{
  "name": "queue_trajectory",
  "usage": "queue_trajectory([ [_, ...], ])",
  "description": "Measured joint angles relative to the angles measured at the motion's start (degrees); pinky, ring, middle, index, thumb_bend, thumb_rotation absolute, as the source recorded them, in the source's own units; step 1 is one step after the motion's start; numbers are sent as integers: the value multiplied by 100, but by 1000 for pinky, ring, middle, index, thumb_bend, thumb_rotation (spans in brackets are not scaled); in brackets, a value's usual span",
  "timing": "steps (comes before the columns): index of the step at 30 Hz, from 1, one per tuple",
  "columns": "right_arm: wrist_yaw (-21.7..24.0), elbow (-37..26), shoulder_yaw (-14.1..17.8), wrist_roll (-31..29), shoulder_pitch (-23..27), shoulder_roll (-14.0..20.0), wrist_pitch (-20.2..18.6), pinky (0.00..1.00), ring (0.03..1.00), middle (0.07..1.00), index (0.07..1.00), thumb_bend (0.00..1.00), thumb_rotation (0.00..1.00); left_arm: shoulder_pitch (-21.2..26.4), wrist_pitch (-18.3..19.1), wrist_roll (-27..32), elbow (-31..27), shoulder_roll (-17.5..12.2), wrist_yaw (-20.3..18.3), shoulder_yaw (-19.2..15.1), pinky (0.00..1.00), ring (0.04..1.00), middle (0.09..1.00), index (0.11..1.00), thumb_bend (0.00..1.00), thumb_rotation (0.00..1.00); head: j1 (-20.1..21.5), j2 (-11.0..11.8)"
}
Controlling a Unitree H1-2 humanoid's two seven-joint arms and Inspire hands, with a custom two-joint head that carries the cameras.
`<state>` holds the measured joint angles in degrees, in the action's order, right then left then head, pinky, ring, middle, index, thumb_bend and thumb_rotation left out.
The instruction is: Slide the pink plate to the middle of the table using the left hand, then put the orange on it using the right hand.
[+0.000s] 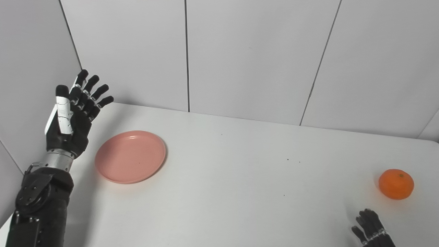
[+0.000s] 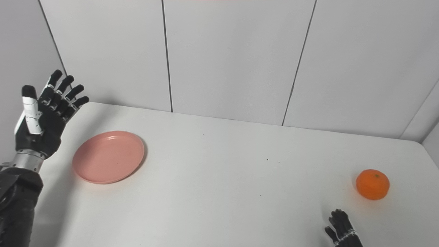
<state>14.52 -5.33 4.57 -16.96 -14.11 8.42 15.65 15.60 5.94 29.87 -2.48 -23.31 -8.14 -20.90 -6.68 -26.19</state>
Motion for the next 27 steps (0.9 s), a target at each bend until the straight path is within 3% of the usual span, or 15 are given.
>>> queue_trajectory([
  [6, 0, -4, 0, -1, -3, -1, 0, 936, 953, 937, 916, 838, 858, 70, -77, -48, 577, -17, -179, -31, 818, 936, 975, 1000, 987, 899, 9, -9],
  [13, 0, -4, -1, -3, -6, -1, 0, 940, 955, 940, 919, 828, 863, 345, -591, -103, 1438, -33, -403, -106, 793, 923, 977, 1000, 1000, 821, 35, -26],
  [19, -2, -14, -4, 4, -7, -4, 0, 931, 953, 940, 919, 837, 866, 515, -986, -232, 2189, -96, -615, -97, 801, 899, 959, 1000, 977, 822, 70, -26],
  [27, -4, -24, -4, 8, -16, -5, 0, 918, 945, 931, 909, 868, 857, 742, -1545, -262, 3373, -254, -886, -103, 724, 833, 924, 969, 1000, 780, 70, -26],
])
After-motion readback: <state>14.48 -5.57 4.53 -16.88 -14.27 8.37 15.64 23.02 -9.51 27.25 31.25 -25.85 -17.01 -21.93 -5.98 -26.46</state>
